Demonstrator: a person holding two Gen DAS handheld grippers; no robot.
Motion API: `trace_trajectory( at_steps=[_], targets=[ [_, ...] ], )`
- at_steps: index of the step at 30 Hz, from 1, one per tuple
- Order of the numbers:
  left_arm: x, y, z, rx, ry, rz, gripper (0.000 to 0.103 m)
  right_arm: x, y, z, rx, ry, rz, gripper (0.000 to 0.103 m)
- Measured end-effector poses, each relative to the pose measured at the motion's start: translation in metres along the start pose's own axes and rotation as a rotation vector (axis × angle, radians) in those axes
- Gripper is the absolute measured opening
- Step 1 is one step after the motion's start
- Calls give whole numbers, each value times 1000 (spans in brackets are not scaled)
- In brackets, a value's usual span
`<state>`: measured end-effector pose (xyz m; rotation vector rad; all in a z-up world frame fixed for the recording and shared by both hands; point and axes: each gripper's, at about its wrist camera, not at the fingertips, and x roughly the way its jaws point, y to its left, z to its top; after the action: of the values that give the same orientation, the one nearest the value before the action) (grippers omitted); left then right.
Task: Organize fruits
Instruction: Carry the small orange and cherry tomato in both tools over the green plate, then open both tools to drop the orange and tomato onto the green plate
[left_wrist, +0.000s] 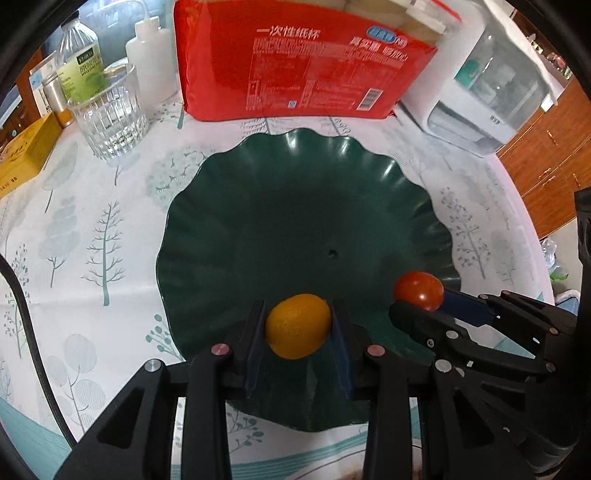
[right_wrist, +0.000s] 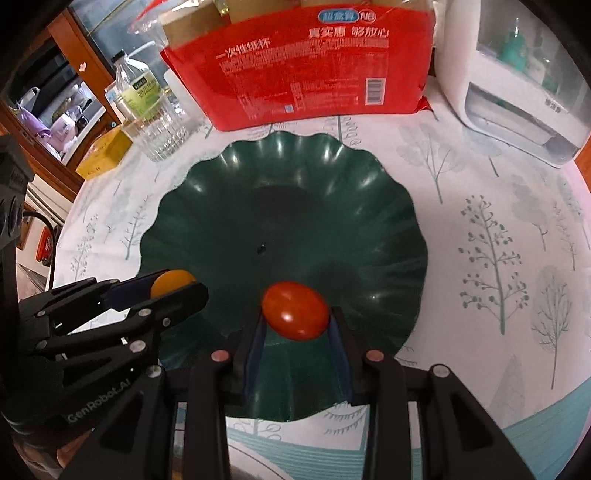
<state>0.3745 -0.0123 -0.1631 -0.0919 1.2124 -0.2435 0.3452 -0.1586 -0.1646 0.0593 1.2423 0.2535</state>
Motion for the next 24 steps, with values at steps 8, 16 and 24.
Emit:
trace_trajectory(
  at_steps=[8,16,24],
  targets=[
    [8,5,1,-4,20,70,70,10,-7,0,5,17,-39,35],
    [-9,9,0,-10,-37,51,84,-2,-17,4,11,-32,-38,54],
    [-23,5,-2,9,-69,49,84,-13,-16,6,-4,-54,-40,55]
  ],
)
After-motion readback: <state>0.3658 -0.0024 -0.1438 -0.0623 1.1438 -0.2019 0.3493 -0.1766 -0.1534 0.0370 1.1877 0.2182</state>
